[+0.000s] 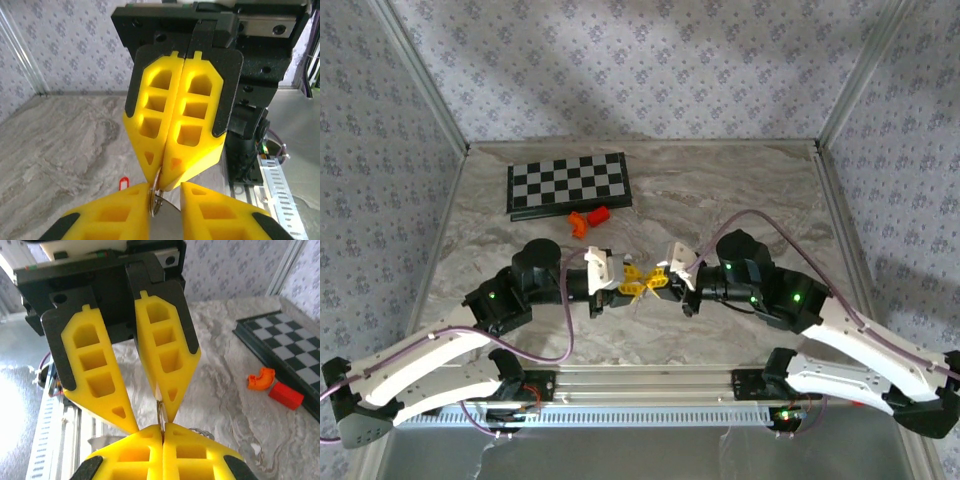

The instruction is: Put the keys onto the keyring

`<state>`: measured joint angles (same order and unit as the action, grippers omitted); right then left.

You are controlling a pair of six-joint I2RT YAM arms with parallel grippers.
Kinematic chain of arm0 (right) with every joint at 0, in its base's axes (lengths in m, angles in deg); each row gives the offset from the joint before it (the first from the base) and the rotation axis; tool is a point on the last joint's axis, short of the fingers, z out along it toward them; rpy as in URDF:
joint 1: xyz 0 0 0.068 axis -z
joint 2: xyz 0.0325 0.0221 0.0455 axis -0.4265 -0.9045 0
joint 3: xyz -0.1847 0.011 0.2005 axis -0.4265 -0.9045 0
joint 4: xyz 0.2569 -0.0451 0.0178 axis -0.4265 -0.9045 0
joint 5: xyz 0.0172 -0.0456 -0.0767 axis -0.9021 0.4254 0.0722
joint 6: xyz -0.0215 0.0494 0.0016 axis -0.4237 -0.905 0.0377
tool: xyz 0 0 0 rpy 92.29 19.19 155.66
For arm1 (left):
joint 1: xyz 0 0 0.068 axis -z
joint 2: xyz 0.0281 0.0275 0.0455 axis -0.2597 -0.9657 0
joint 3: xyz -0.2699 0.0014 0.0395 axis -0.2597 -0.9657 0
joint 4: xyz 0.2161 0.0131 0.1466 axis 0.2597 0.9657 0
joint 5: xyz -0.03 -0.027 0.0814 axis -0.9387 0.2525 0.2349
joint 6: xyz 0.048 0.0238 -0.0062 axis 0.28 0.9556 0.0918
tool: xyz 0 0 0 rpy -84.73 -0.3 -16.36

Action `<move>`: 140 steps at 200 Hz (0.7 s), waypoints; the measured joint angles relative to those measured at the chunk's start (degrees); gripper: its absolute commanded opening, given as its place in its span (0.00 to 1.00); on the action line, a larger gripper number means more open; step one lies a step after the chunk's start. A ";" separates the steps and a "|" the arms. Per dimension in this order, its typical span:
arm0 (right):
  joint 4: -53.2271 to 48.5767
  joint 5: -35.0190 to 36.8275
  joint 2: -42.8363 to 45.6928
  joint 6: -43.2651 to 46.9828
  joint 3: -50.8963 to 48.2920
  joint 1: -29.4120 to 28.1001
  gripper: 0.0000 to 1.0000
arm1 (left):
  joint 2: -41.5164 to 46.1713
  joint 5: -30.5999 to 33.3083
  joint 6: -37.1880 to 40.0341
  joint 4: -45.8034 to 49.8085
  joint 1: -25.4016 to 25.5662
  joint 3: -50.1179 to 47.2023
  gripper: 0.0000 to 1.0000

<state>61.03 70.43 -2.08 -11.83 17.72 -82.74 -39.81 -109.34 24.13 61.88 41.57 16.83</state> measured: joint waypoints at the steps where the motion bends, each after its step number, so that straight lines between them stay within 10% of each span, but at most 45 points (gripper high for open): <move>1: -0.31 -0.04 -0.13 0.11 0.13 0.00 0.00 | 0.00 0.02 0.07 0.13 0.00 0.00 0.18; 140: -12.26 -1.49 -3.06 7.02 5.84 -1.31 0.00 | -1.11 -0.52 1.36 4.61 0.76 1.44 0.13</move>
<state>48.77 68.94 -5.14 -4.81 23.55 -84.05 -40.93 -109.86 25.48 66.49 42.33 18.27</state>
